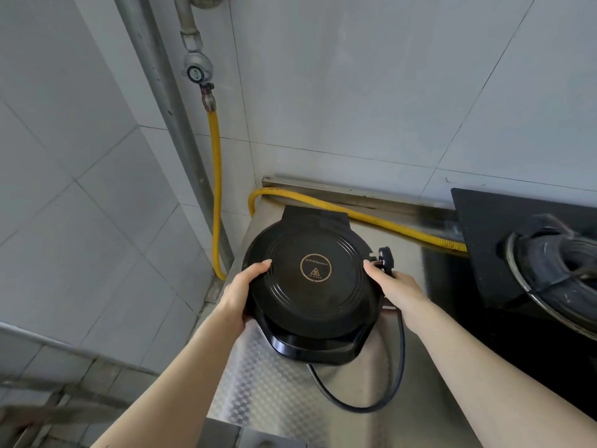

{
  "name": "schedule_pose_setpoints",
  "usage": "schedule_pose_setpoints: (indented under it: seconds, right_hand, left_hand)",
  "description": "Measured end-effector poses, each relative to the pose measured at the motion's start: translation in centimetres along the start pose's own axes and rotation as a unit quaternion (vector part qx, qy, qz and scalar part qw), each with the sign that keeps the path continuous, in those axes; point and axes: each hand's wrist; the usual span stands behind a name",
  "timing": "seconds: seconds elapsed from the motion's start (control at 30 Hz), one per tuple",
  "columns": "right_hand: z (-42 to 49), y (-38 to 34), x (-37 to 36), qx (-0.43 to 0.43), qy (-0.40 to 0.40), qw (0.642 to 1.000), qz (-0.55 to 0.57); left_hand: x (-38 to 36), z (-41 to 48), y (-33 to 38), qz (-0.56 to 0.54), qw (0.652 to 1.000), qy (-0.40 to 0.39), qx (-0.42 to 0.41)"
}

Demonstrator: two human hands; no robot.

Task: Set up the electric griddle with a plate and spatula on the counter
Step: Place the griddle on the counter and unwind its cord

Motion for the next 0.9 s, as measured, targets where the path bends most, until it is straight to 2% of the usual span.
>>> schedule_pose_setpoints:
  seconds: [0.07,0.17,0.23,0.4,0.5,0.57,0.63,0.7,0.8,0.9]
  right_hand:
    - [0.0,0.1,0.7,-0.021,-0.032,0.999,0.030]
    - [0.0,-0.1,0.9,-0.079,-0.130,0.982,0.113]
    - [0.0,-0.2,0.2,-0.088,-0.157,0.974,0.138]
    - [0.1,-1.3,-0.6,-0.100,-0.133,0.967,0.190]
    - [0.0,-2.0,-0.1,-0.087,-0.128,0.971,0.182]
    - [-0.1,-2.4,-0.1,-0.075,-0.122,0.975,0.172]
    - [-0.1,-2.4,-0.1,-0.070,-0.118,0.976,0.171]
    - [0.0,-2.5,0.0,-0.065,-0.124,0.975,0.175]
    - [0.0,-2.6,0.1,-0.062,-0.140,0.973,0.173]
    - [-0.1,-2.9,0.2,-0.058,-0.139,0.976,0.159]
  left_hand:
    - [0.4,0.1,0.5,0.002,1.000,0.000,-0.002]
    - [0.6,0.1,0.8,0.009,1.000,0.001,0.000]
    - [0.2,-0.1,0.9,0.017,1.000,0.007,0.001]
    - [0.6,0.3,-0.4,-0.062,0.998,0.011,0.026]
    - [0.1,0.4,-2.2,-0.083,0.994,0.073,0.005]
    - [-0.3,0.4,-2.5,-0.095,0.991,0.084,0.033]
    - [0.2,0.6,-2.3,-0.111,0.987,0.038,0.105]
    - [0.7,0.5,-2.2,-0.131,0.975,-0.056,0.168]
    - [0.2,0.1,-3.2,-0.112,0.961,-0.151,0.204]
    - [-0.6,-0.5,-4.0,-0.086,0.949,-0.194,0.232]
Point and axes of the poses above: each hand's wrist, its own z-axis towards the middle knuckle, its own x-axis out of the back of the hand, y = z × x, and after that the axes turned 3 degrees about y, right-handed
